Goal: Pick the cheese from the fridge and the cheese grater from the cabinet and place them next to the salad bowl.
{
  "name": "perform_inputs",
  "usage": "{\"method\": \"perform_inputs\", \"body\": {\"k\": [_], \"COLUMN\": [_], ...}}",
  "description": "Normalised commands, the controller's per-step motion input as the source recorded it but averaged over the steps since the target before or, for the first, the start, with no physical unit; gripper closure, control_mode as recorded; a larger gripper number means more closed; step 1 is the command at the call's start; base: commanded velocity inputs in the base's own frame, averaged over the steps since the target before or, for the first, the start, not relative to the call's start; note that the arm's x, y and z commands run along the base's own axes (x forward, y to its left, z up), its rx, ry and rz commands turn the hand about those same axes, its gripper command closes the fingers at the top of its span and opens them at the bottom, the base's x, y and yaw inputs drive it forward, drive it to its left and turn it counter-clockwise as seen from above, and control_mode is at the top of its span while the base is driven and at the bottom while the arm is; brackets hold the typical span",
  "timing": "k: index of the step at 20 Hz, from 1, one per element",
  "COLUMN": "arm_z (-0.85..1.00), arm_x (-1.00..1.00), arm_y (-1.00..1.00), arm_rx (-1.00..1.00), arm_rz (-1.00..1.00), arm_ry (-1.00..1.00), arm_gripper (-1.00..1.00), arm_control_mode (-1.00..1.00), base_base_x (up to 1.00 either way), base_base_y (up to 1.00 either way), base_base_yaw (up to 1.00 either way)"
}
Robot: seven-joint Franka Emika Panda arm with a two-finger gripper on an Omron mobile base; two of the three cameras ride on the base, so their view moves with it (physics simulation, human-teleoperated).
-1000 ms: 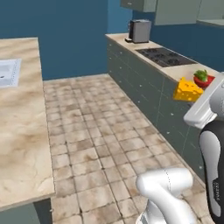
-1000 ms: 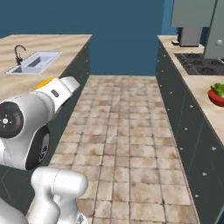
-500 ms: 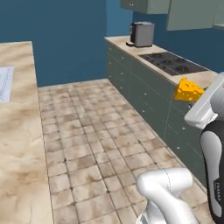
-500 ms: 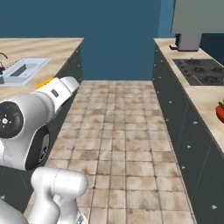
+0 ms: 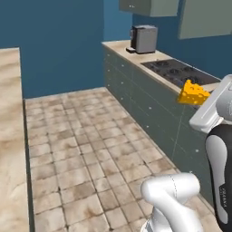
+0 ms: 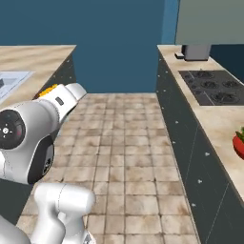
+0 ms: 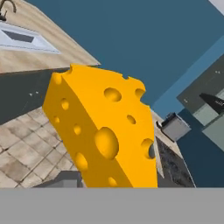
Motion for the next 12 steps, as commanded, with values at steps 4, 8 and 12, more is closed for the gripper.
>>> {"method": "perform_inputs", "body": {"k": [4, 8, 12], "arm_z": [0.00, 0.00, 0.00], "arm_x": [0.00, 0.00, 0.00], "arm_y": [0.00, 0.00, 0.00], "arm_rx": [0.00, 0.00, 0.00], "arm_rz": [0.00, 0.00, 0.00], "arm_ry": [0.00, 0.00, 0.00], "arm_gripper": [1.00, 1.00, 1.00], "arm_control_mode": [1.00, 1.00, 1.00], "base_base_x": [0.51, 0.21, 0.05], "base_base_y": [-0.49, -0.38, -0.17], "base_base_yaw": [-0.27, -0.32, -0.35]}}
